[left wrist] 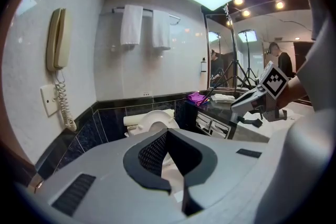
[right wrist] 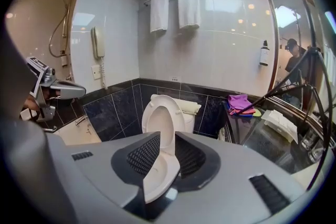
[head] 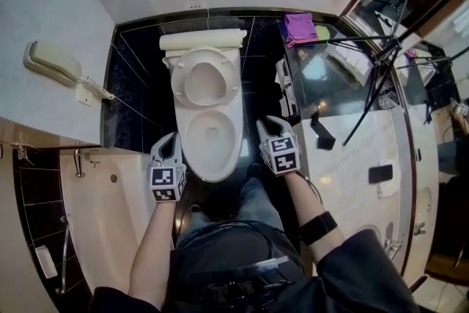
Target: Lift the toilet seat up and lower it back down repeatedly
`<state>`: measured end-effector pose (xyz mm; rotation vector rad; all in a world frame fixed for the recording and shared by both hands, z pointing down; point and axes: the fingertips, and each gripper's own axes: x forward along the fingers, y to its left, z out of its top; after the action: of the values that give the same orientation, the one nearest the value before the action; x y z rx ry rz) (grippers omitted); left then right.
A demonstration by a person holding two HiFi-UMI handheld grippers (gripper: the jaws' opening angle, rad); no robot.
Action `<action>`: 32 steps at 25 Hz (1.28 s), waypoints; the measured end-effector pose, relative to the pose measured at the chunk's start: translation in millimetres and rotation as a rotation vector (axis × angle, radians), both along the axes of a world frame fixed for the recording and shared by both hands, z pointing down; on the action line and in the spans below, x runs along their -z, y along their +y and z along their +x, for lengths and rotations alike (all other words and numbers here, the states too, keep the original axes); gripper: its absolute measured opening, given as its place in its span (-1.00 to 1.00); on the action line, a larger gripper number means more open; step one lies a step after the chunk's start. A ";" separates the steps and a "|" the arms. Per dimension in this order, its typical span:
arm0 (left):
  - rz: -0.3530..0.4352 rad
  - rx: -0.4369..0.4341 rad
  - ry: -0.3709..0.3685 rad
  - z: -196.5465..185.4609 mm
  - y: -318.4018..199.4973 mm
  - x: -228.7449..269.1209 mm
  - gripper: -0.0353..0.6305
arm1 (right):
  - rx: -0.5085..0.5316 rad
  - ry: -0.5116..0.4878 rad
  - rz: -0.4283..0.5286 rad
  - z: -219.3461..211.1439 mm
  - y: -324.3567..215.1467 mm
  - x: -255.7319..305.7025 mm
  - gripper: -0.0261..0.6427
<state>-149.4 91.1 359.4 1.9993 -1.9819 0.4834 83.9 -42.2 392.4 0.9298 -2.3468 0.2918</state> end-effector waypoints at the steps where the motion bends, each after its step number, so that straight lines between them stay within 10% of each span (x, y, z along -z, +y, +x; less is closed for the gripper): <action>1: -0.003 0.007 -0.003 -0.7 -5.3 -1.5 -0.89 | 0.023 0.015 0.009 -5.9 -9.2 -1.3 -0.58; 15: -0.050 0.022 -0.037 -9.0 -96.9 -46.0 -0.89 | 0.309 0.213 0.167 -102.7 -150.1 -73.4 -0.17; 32: -0.139 0.093 -0.037 -20.2 -134.5 -131.8 -0.89 | 0.402 0.270 0.209 -177.9 -251.0 -206.4 -0.31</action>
<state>-169.6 -43.4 491.2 1.8189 -1.9945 0.6219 -94.0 -293.2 598.8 0.5266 -2.2710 -0.2302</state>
